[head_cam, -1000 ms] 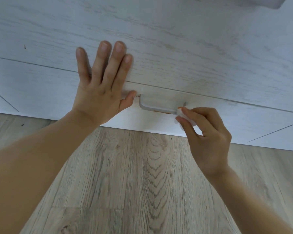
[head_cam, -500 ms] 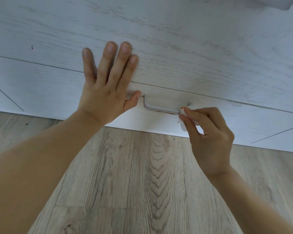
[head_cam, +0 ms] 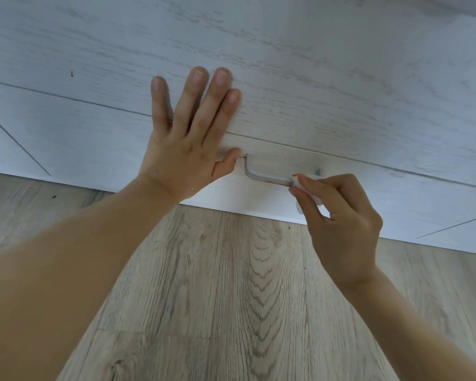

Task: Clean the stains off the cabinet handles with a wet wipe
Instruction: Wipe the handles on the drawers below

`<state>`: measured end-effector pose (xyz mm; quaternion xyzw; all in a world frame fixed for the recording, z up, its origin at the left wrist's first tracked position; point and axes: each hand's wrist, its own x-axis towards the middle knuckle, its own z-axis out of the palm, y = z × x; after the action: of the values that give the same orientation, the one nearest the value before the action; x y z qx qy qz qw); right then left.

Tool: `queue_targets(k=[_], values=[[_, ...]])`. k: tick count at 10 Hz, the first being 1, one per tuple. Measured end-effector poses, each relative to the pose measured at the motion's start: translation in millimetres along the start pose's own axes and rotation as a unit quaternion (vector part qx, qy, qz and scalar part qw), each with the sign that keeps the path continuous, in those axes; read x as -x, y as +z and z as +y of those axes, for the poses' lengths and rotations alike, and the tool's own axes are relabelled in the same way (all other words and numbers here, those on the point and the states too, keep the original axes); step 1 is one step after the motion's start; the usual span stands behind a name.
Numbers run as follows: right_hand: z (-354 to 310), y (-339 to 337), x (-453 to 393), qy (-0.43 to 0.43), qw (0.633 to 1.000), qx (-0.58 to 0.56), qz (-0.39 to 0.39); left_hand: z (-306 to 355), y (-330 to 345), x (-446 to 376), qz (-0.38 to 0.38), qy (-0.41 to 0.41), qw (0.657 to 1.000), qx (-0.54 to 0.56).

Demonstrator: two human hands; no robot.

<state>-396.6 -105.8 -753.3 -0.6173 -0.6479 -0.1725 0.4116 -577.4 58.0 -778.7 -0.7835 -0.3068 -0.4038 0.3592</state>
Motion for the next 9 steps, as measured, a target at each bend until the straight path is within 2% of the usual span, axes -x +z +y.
queue_targets(k=[2, 4, 6, 9], values=[[11.9, 1.2, -2.7, -0.077, 0.995, 0.068, 0.015, 0.6, -0.6, 0.2, -0.003, -0.001, 1.0, 0.0], [12.3, 0.4, -4.9, -0.101, 0.991, 0.086, 0.03, -1.3, -2.1, 2.4, 0.0, 0.011, 1.0, 0.012], [18.5, -0.7, 0.1, -0.138, 0.985, 0.103, -0.002, -3.1, -0.5, 38.6, -0.026, 0.055, 0.998, 0.02], [17.1, 2.0, -6.6, -0.142, 0.987, 0.074, -0.005, 19.7, 20.2, 40.1, 0.007, -0.009, 1.0, 0.003]])
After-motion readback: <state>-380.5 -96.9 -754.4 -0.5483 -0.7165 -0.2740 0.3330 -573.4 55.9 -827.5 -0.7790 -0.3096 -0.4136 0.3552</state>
